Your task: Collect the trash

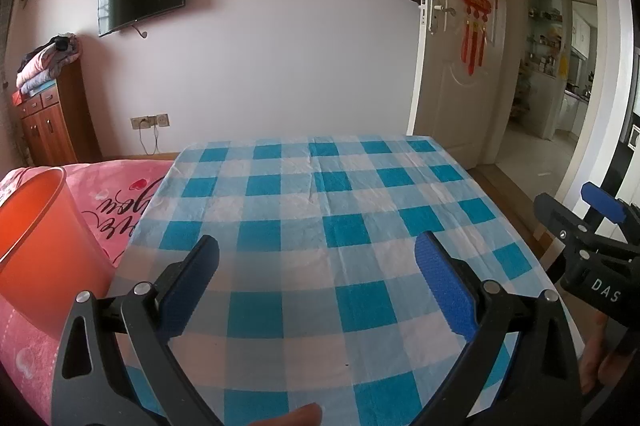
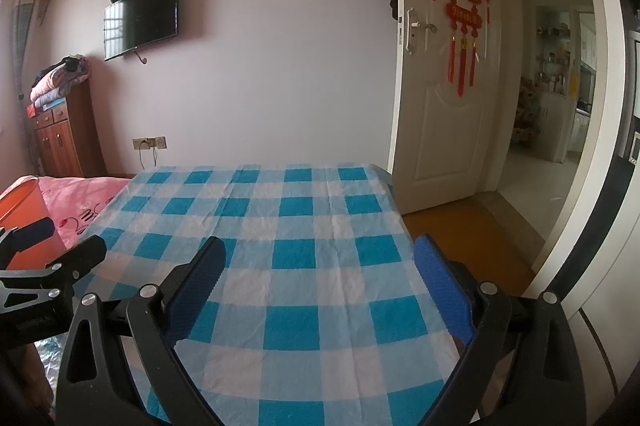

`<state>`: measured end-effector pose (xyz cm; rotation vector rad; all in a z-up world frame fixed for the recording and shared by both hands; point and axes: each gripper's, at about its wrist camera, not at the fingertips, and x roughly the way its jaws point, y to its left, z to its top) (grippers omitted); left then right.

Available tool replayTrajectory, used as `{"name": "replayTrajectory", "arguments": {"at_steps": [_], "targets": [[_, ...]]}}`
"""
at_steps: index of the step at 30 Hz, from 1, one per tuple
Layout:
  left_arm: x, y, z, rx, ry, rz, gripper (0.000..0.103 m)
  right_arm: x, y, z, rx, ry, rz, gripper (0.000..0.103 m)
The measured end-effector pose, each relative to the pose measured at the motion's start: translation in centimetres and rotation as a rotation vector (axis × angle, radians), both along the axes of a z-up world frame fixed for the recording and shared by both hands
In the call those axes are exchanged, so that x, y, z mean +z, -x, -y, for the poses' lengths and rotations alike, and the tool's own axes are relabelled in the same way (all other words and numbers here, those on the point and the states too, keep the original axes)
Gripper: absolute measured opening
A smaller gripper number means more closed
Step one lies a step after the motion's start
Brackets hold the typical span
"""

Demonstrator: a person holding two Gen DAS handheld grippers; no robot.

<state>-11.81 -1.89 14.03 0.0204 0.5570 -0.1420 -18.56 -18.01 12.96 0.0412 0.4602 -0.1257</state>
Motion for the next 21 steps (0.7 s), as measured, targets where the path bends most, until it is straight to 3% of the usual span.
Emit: {"name": "replayTrajectory", "arguments": {"at_steps": [10,14,21], "targets": [[-1.5,-1.2,0.0,-0.006,0.004,-0.023,0.099,-1.2,-1.6,0.1,0.012,-0.017,-0.031,0.094],[-3.2,-2.7,-0.4,0.000,0.031,-0.082,0.099,-2.5,-2.9,0.2,0.021,-0.037,-0.065,0.094],[-7.0,-5.9,0.1,0.042,-0.004,-0.196,0.099,-5.9,-7.0,0.1,0.039,-0.092,-0.182,0.094]]}}
